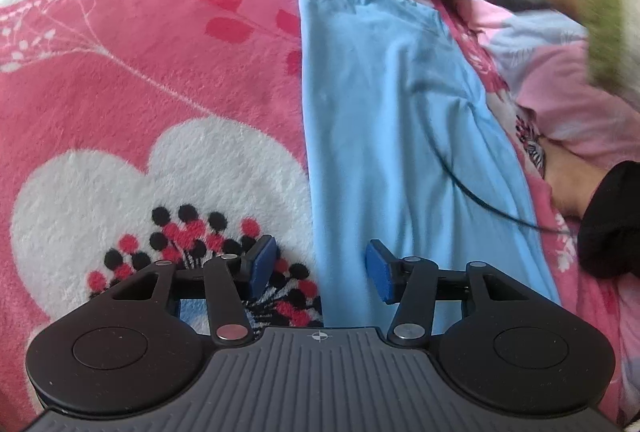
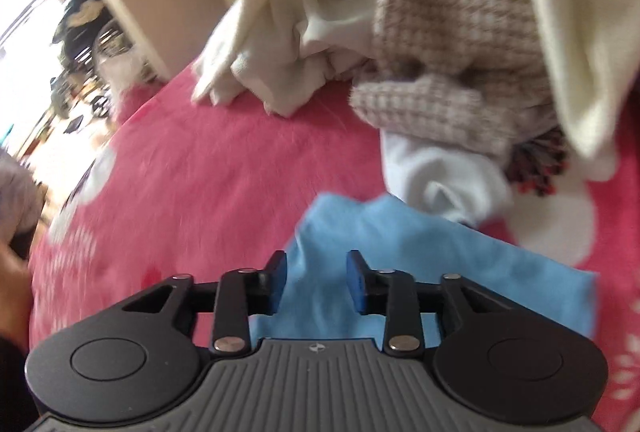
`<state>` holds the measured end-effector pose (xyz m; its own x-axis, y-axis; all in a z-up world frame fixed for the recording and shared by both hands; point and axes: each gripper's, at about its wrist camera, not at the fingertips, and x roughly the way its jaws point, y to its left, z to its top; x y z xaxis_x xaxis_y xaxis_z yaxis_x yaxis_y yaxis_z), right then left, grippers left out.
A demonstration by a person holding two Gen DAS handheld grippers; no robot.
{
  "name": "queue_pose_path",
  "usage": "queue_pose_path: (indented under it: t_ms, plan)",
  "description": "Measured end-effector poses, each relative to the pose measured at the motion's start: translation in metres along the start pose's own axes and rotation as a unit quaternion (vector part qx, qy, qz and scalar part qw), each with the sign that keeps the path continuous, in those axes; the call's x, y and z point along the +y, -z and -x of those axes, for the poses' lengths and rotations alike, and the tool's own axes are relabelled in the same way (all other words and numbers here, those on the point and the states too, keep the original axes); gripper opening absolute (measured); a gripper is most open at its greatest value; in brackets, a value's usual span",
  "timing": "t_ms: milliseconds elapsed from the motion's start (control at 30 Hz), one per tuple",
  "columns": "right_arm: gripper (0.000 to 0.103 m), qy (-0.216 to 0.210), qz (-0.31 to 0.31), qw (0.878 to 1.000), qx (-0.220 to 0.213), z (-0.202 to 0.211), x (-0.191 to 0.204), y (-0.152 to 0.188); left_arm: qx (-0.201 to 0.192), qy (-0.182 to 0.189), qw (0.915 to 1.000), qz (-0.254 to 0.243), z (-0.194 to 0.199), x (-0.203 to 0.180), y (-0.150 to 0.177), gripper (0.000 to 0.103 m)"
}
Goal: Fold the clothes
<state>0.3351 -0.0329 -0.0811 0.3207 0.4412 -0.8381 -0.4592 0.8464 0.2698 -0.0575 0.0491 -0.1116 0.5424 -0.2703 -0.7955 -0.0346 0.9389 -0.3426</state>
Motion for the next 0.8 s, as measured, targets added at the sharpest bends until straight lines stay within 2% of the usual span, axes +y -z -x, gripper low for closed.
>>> queue_pose_path:
  t_ms: [67, 233, 300, 333, 367, 433, 600, 700, 800]
  plan:
    - [0.039, 0.017, -0.016, 1.0, 0.015, -0.025, 0.013, -0.009, 0.001, 0.004, 1.0, 0.003, 0.0, 0.001, -0.001, 0.05]
    - [0.039, 0.104, -0.012, 0.993, 0.045, -0.07, 0.035, -0.015, 0.0, 0.015, 0.9999, 0.006, 0.002, 0.005, 0.001, 0.05]
    - [0.038, 0.117, -0.012, 0.992, 0.044, -0.077, 0.036, -0.012, -0.003, 0.018, 0.9998, 0.006, 0.002, 0.007, 0.003, 0.05]
    - [0.029, 0.122, -0.017, 0.992, 0.037, -0.075, 0.034, -0.01, -0.005, 0.019, 0.9998, 0.006, 0.003, 0.007, 0.004, 0.05]
    - [0.012, 0.127, -0.023, 0.991, 0.03, -0.073, 0.033, -0.009, -0.006, 0.019, 0.9998, 0.004, 0.003, 0.008, 0.005, 0.049]
    - [0.004, 0.124, -0.048, 0.991, 0.008, -0.064, 0.024, -0.007, -0.007, 0.019, 0.9998, 0.002, 0.004, 0.01, 0.007, 0.046]
    - [0.004, 0.103, -0.048, 0.993, -0.043, -0.055, 0.02, -0.001, -0.006, 0.021, 0.9998, 0.002, 0.005, 0.012, 0.009, 0.044]
    - [0.007, 0.081, -0.065, 0.994, -0.036, -0.065, 0.014, 0.002, -0.005, 0.019, 0.9998, -0.004, 0.003, 0.01, 0.008, 0.044]
    - [0.015, 0.067, -0.081, 0.993, -0.047, -0.051, 0.004, 0.004, -0.003, 0.021, 0.9998, -0.005, 0.001, 0.01, 0.006, 0.044]
